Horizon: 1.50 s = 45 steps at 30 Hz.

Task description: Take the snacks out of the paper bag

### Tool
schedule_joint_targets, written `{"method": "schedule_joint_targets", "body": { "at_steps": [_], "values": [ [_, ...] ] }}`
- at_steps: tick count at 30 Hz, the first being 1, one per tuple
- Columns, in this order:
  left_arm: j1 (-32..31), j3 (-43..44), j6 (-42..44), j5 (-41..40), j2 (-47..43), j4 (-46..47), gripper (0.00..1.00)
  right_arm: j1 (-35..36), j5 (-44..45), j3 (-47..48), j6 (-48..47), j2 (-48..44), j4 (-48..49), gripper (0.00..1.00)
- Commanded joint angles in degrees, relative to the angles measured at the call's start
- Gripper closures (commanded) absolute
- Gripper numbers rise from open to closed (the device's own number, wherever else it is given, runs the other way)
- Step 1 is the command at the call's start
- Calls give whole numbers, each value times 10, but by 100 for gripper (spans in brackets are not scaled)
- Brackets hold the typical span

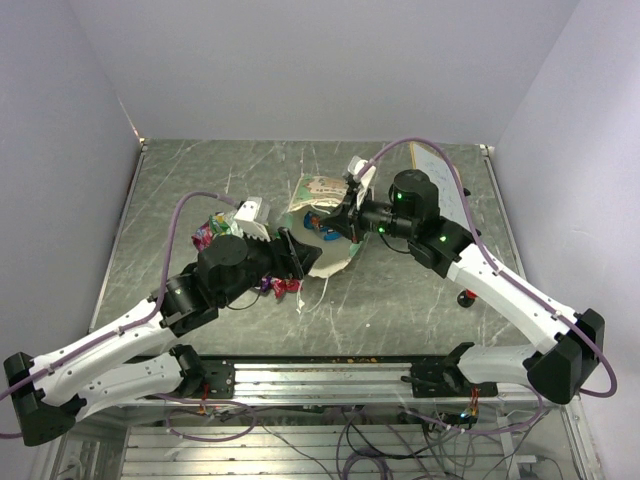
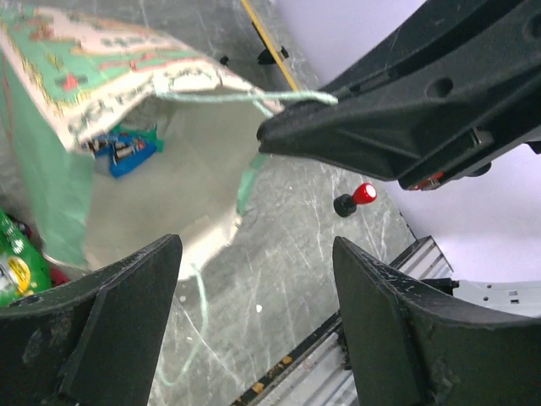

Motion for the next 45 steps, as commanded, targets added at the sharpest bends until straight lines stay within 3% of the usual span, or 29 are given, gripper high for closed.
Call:
{"method": "schedule_joint_targets", "body": {
  "at_steps": [1, 6, 10, 16, 22, 26, 28, 30, 34, 41, 45],
  "values": [
    [-4, -12, 80, 2, -16, 66, 17, 1, -65, 11, -79, -21, -60, 100],
    [-12, -41, 234, 12, 2, 114, 21, 1, -62, -28, -45, -71, -31, 100],
    [-25, -49, 312, 31, 41, 159, 30, 1, 6, -57, -12, -97, 7, 100],
    [-89, -130, 308, -37, 58, 244, 43, 1, 29, -31, -23, -75, -7, 100],
    [-190, -146, 322, -172, 118, 289, 42, 0, 71, 1, 19, -51, 6, 100],
    [-193, -148, 345, -215, 211, 389, 40, 0, 51, 14, 26, -40, 1, 100],
    [-190, -143, 359, -248, 264, 446, 49, 0, 46, 17, 26, -44, -3, 100],
    [-177, -130, 363, -251, 311, 481, 52, 0, 48, 16, 28, -49, -5, 100],
    [-135, -82, 358, -234, 386, 461, 50, 1, 46, 24, 34, -55, -15, 100],
    [-86, 2, 396, -194, 505, 428, 27, 0, 37, 23, 31, -66, -28, 100],
    [-55, 40, 415, -188, 556, 406, 21, 1, 18, 36, 1, -65, -44, 100]
  ]
}}
